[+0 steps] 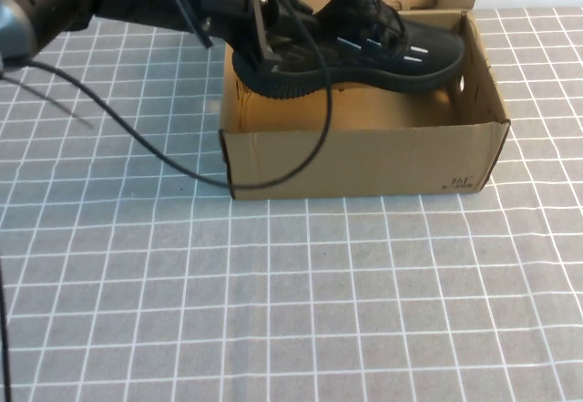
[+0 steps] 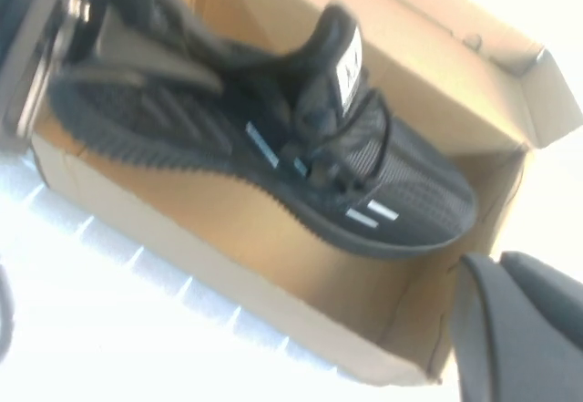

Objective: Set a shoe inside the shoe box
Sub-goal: Place the shoe in the shoe box

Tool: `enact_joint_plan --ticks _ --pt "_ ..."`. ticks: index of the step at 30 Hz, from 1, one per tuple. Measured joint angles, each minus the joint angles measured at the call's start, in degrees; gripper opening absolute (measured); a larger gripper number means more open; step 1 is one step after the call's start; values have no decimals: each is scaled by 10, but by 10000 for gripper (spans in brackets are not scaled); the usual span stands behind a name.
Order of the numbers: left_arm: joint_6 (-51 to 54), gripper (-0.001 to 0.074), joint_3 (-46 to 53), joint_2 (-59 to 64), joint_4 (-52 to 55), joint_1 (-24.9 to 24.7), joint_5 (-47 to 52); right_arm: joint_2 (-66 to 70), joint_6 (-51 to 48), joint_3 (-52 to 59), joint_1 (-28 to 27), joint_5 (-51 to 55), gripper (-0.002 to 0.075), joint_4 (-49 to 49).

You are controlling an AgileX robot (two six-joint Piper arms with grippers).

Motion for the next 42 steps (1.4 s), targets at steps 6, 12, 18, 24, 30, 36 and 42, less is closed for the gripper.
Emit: enact_joint_plan --ticks 6,12,18,24,30,36,42 --pt "47 72 -96 101 -64 29 74 -11 12 34 0 0 -16 -3" --pt "55 72 -167 184 -65 30 89 -12 15 39 0 0 -16 -4" --pt "67 72 -203 230 -67 30 77 -12 15 39 0 0 -16 -4" --pt "82 72 -206 251 -73 30 41 -12 15 39 0 0 -16 -4" --pt "112 72 -207 262 -89 30 30 -13 15 40 0 0 -16 13" --pt "141 71 -208 276 -96 30 28 -13 15 40 0 0 -16 18" --pt "143 112 -208 277 -99 30 13 -13 15 40 0 0 -16 35"
